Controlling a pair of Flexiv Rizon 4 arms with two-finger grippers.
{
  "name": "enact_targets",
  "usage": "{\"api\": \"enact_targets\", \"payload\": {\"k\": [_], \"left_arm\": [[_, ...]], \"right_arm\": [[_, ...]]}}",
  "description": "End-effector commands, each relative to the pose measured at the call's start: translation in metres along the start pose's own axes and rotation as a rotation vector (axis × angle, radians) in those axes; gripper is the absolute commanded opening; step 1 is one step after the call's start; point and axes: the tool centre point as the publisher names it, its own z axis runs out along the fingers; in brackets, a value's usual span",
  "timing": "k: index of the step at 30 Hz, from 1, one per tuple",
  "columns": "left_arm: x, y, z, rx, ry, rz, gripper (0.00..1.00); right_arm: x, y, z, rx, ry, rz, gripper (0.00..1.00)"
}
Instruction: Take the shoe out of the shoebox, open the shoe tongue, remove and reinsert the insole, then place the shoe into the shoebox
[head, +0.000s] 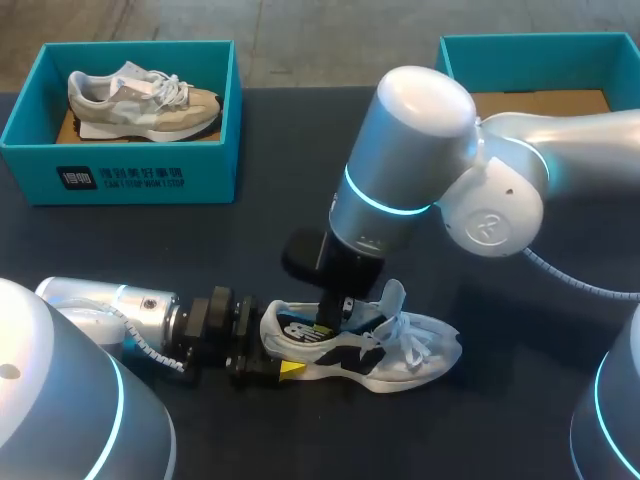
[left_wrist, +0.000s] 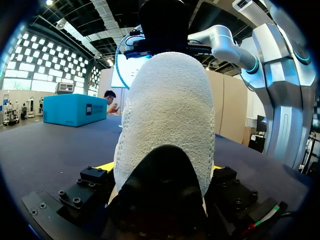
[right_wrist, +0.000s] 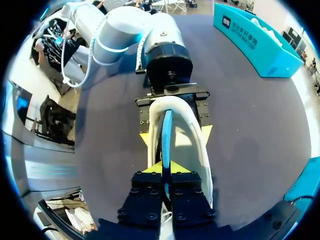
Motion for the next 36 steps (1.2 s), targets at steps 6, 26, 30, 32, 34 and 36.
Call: {"api": "enact_targets", "payload": {"k": [6, 26, 30, 32, 34, 36], "left_arm": [[0.001, 0.005, 0.001, -0.001, -0.003, -0.001, 0.00], [0.001, 0.005, 0.001, -0.001, -0.003, -0.001, 0.00], [0.001, 0.005, 0.001, -0.001, -0.003, -0.001, 0.00], [0.001, 0.005, 0.001, -0.001, -0.003, -0.001, 0.00], [0.001, 0.005, 0.001, -0.001, -0.003, -0.001, 0.00], [0.001, 0.005, 0.001, -0.001, -0.003, -0.001, 0.00]], "right_arm": [[0.001, 0.005, 0.003, 0.003, 0.006, -0.011, 0.34], [0.000, 0.000, 0.015, -0.016, 0.026, 0.016, 0.29], [-0.002, 0.000, 0.017, -0.017, 0.032, 0.018, 0.27], [-0.003, 0.000, 0.017, -0.018, 0.034, 0.019, 0.24], [-0.005, 0.001, 0.018, -0.015, 0.042, 0.020, 0.14], [-0.005, 0.002, 0.019, -0.014, 0.047, 0.020, 0.00]]}}
